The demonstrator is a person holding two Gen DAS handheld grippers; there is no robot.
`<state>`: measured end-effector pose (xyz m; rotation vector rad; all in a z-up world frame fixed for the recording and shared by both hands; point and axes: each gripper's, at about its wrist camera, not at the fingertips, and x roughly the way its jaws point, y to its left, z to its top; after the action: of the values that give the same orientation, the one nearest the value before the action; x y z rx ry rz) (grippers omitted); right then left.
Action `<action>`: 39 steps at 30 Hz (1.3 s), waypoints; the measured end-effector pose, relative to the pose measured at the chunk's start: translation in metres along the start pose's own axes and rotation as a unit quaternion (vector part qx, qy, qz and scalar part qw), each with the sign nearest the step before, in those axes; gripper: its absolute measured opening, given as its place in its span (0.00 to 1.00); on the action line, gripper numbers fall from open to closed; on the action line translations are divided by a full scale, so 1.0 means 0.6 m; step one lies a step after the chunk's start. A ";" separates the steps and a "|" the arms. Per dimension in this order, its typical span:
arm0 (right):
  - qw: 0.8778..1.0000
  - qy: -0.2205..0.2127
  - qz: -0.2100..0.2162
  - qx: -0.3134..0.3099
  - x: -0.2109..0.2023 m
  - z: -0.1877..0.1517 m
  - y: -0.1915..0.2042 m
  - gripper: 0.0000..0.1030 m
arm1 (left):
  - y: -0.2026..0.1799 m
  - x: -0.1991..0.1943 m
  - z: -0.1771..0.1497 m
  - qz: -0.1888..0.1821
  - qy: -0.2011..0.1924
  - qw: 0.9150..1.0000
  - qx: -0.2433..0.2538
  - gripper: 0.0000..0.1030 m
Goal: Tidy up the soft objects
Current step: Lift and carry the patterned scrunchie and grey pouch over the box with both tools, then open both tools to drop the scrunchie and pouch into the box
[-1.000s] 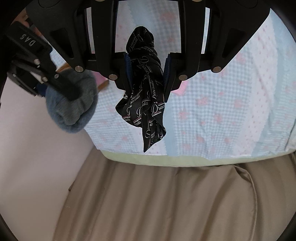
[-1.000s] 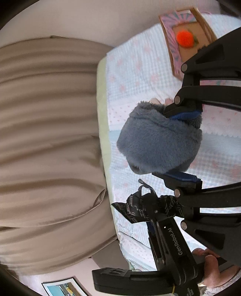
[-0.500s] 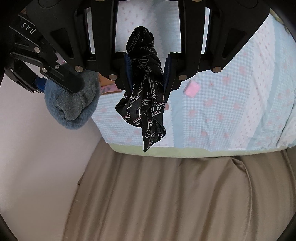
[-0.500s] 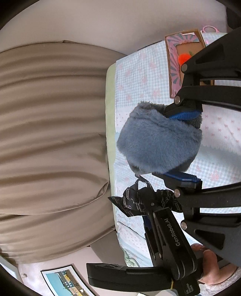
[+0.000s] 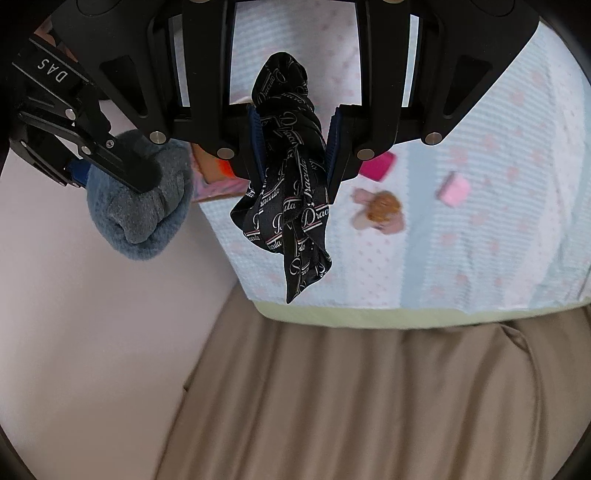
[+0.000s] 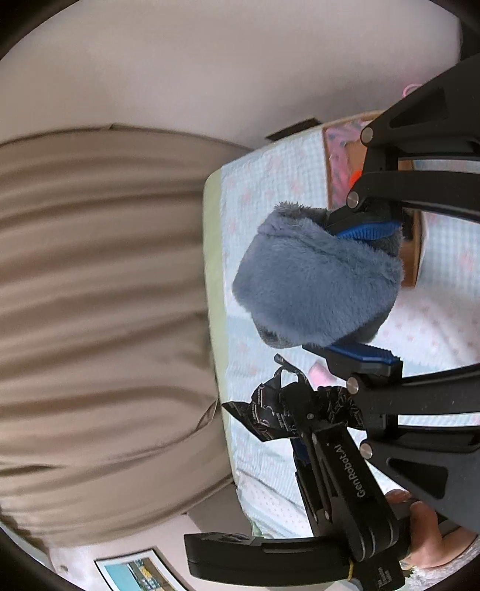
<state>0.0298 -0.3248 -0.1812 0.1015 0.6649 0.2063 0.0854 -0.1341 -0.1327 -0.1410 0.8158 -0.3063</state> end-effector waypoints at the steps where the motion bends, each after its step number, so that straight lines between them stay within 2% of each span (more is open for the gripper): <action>1: 1.000 0.006 -0.005 0.004 0.003 -0.004 -0.024 0.42 | -0.013 0.011 -0.002 -0.002 0.004 1.000 -0.001 0.24; 10: 0.996 0.063 -0.039 0.042 0.059 -0.023 -0.170 0.42 | -0.133 0.152 -0.027 -0.020 0.061 0.998 0.012 0.24; 17: 0.989 0.123 -0.047 0.072 0.151 -0.035 -0.257 0.42 | -0.174 0.269 -0.051 -0.015 0.110 0.994 0.019 0.24; 24: 0.974 0.193 -0.045 0.107 0.257 -0.080 -0.337 0.42 | -0.166 0.406 -0.079 0.011 0.165 0.986 0.023 0.24; 28: 0.965 0.230 -0.054 0.112 0.309 -0.106 -0.376 0.42 | -0.153 0.480 -0.102 0.023 0.204 0.978 0.029 0.24; 33: 0.956 0.263 -0.052 0.117 0.355 -0.131 -0.409 0.42 | -0.153 0.539 -0.140 0.032 0.245 0.967 0.056 0.24; 36: 0.955 0.270 -0.047 0.115 0.363 -0.135 -0.414 0.42 | -0.153 0.553 -0.153 0.035 0.262 0.963 0.059 0.25; 37: 0.954 0.273 -0.042 0.114 0.367 -0.134 -0.416 0.43 | -0.154 0.554 -0.156 0.028 0.264 0.962 0.062 0.36; 38: 0.954 0.274 -0.038 0.115 0.373 -0.133 -0.418 0.47 | -0.157 0.552 -0.155 0.019 0.260 0.963 0.068 0.65; 39: 0.954 0.273 -0.032 0.116 0.375 -0.131 -0.419 0.51 | -0.166 0.546 -0.154 0.013 0.252 0.964 0.088 0.86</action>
<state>0.1933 -0.5174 -0.4180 0.2534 1.2429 0.0911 0.2077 -0.3346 -0.3987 0.1219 1.2885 -0.3961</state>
